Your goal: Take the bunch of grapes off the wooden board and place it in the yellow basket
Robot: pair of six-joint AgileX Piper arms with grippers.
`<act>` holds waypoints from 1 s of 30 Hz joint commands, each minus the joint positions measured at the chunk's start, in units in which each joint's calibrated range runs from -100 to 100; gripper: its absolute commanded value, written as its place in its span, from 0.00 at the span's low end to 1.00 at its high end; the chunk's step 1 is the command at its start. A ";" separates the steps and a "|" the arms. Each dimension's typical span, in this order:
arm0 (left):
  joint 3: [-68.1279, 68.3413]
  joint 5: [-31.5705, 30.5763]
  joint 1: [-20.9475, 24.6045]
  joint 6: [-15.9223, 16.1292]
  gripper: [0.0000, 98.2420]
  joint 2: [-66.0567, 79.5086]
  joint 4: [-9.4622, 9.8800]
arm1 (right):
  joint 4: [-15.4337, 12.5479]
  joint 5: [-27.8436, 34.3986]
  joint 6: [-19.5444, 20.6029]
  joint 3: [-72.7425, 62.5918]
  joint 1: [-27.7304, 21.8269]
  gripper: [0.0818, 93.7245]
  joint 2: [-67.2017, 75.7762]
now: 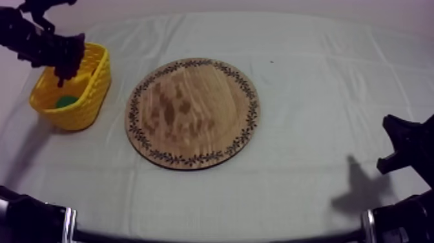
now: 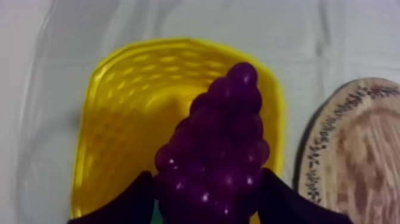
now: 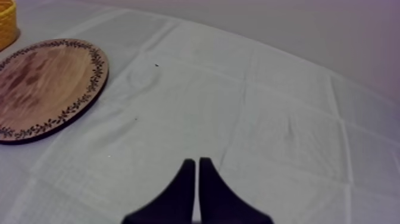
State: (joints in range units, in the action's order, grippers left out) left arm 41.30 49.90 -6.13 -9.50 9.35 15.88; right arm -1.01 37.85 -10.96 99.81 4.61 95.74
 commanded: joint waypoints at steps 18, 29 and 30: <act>0.54 -7.99 4.67 -1.63 0.82 0.37 -0.37 | 0.01 -0.03 0.00 -0.03 -0.02 0.00 0.01; 1.38 -12.31 5.46 -2.98 0.35 16.65 -2.64 | 0.01 -0.03 0.02 -0.03 -0.02 0.00 0.01; 2.20 -12.38 5.30 -2.82 0.32 18.81 -2.91 | 0.01 -0.03 0.03 -0.03 -0.02 0.00 0.01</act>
State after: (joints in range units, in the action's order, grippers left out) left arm 42.60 37.57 -0.75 -12.47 23.52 13.14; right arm -1.01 37.85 -10.96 99.81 4.61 95.74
